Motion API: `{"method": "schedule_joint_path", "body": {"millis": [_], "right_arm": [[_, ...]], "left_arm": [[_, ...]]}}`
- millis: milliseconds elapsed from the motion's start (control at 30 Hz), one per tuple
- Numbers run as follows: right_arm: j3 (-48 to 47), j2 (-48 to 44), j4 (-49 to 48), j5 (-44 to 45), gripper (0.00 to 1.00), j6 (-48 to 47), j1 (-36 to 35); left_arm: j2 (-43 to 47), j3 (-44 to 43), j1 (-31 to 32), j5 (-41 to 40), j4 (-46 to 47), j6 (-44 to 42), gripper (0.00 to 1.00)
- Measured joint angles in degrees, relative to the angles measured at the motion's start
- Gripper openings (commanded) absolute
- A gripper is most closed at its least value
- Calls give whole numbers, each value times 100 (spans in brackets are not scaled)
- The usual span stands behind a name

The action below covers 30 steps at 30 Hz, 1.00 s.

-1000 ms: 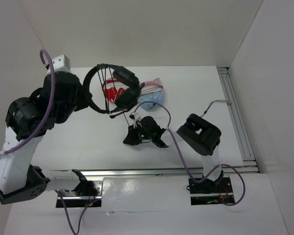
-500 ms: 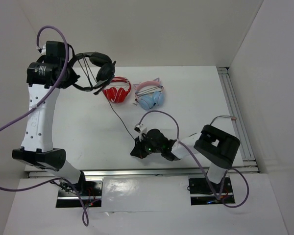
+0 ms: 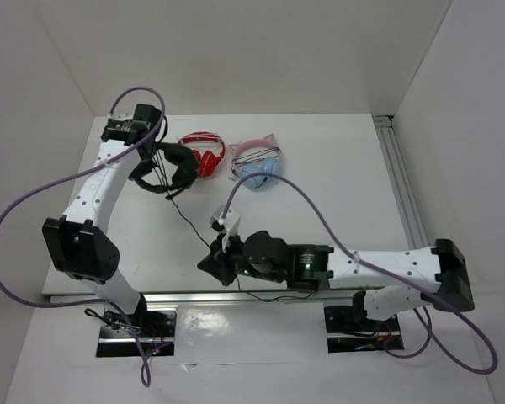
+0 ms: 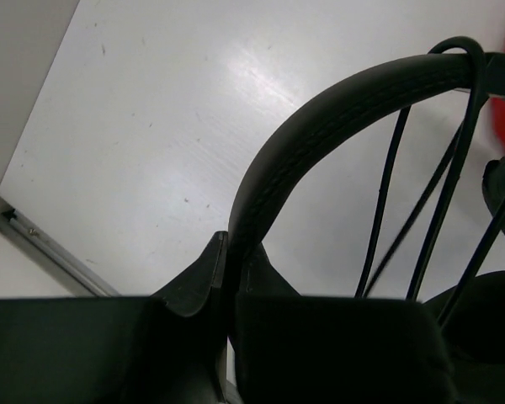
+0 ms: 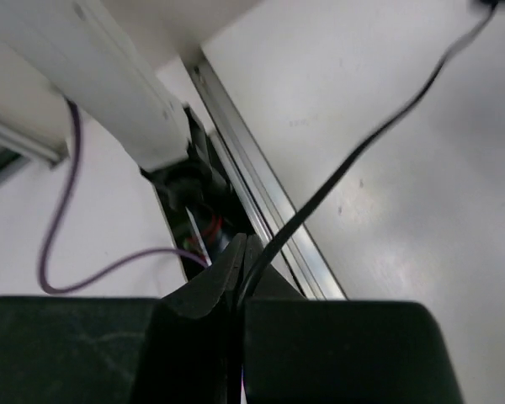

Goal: Wrap the headphones

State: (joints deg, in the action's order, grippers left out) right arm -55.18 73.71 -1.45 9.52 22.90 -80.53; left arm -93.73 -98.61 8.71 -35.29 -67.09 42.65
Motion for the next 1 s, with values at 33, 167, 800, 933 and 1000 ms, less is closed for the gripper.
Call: {"method": "schedule_joint_path", "body": {"millis": [33, 167, 800, 933, 1000], "right_arm": [[-247, -129, 195, 101, 0, -7, 2], [-1322, -387, 1169, 726, 0, -179, 68], [-3755, 466, 3810, 1976, 0, -1469, 660], [-3355, 385, 3773, 1956, 0, -1827, 1547], [-3180, 354, 3790, 1932, 0, -1976, 2184]], "left_arm": [[-59, 170, 35, -57, -2, 26, 0], [-170, 428, 192, -55, -114, 111, 0], [472, 1733, 2439, -94, 787, -678, 0], [723, 2221, 3034, 96, 1038, -1032, 0], [1008, 2535, 3254, 291, 1034, -1145, 0]]}}
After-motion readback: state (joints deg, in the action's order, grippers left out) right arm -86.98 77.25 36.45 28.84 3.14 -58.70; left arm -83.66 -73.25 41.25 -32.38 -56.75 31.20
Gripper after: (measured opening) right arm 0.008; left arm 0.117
